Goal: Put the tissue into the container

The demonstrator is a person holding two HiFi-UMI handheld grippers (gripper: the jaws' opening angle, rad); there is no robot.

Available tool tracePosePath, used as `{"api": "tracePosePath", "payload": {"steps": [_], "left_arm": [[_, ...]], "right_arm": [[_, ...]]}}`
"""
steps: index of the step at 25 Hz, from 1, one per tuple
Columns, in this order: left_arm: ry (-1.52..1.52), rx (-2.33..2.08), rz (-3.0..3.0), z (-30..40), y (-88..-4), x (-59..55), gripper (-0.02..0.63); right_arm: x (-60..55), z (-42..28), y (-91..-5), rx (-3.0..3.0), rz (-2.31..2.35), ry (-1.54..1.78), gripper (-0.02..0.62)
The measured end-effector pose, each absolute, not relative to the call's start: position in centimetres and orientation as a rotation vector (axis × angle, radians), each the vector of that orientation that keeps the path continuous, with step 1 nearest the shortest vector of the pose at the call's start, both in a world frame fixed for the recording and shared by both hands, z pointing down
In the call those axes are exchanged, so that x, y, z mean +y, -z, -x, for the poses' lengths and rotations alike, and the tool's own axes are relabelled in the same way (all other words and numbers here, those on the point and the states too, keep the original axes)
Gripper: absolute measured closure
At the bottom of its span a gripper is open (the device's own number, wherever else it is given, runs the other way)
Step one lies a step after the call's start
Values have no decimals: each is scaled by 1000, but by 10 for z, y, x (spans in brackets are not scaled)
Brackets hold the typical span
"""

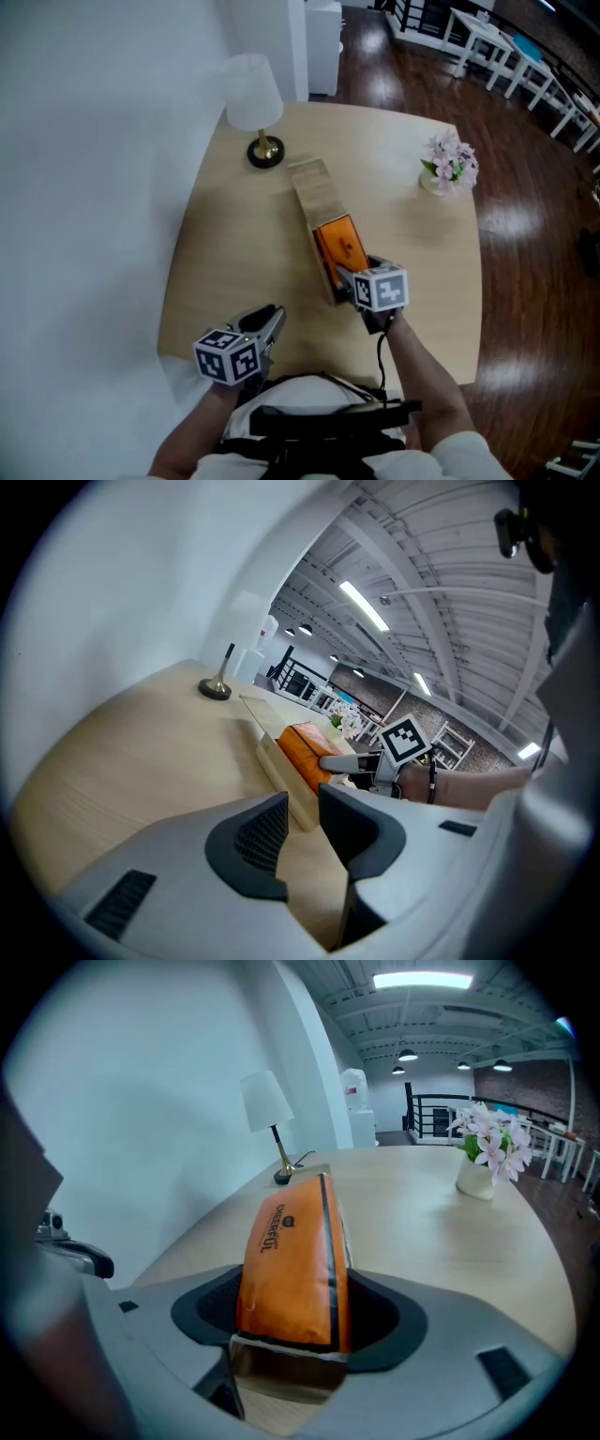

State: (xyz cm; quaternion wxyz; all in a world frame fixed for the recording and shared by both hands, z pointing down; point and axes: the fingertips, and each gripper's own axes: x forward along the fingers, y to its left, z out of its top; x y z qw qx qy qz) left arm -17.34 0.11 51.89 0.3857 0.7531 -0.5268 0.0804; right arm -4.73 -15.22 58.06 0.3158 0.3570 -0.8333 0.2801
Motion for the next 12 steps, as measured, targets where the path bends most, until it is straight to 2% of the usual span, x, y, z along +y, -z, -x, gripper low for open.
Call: {"api": "tracePosePath", "payload": {"steps": [8, 12], "left_arm": [[-211, -1315, -1929, 166, -520, 4, 500], [-209, -1314, -1928, 166, -520, 2, 500]], "right_arm": [[-150, 56, -610, -2129, -923, -748, 276], [-152, 57, -612, -2103, -948, -731, 253]]}}
